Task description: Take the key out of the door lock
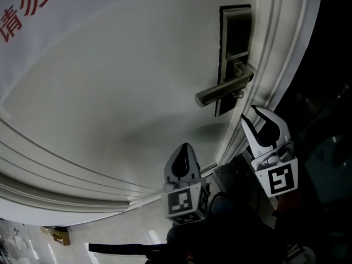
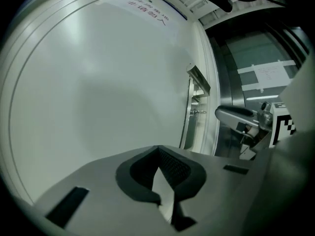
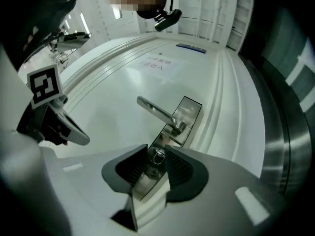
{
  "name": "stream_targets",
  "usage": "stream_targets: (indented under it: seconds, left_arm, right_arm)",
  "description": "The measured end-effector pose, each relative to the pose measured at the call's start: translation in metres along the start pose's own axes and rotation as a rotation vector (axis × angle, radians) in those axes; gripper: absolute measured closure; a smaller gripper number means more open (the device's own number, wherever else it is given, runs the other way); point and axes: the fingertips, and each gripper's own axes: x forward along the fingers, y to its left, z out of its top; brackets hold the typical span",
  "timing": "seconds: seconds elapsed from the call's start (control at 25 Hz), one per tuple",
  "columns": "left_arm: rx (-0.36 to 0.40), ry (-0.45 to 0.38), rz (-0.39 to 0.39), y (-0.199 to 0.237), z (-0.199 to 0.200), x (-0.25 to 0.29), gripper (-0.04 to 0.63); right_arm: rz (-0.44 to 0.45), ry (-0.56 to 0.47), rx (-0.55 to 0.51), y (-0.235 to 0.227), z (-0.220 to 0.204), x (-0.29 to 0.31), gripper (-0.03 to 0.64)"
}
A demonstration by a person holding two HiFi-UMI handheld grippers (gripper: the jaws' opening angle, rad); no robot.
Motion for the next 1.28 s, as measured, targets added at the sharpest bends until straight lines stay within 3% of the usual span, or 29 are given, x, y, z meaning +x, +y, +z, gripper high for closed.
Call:
stream_targets:
  seconds: [0.24, 0.44, 0.56, 0.8, 1.28]
  left_arm:
    - [-0.012, -0.015, 0.018, -0.004, 0.009, 0.009, 0.595]
    - [-0.009, -0.024, 0.065, -0.003, 0.019, 0.012, 0.595]
    - [0.006, -0.025, 0.078, -0.003, 0.022, 0.02, 0.595]
    - [0.103, -0.041, 0.012, -0.023, 0.027, 0.041, 0.595]
    - [0.114, 0.059, -0.088, -0.064, 0.006, 0.068, 0.595]
  right_arm:
    - [0.022, 0.039, -0.272, -0.005, -0.01, 0.025, 0.531]
    - [0.052, 0.076, -0.428, -0.008, -0.019, 0.04, 0.531]
    - [0.052, 0.085, -0.475, -0.01, -0.021, 0.046, 0.531]
    - [0.02, 0.095, -0.54, -0.01, -0.025, 0.054, 0.532]
    - [-0.04, 0.126, -0.67, -0.012, -0.025, 0.058, 0.595]
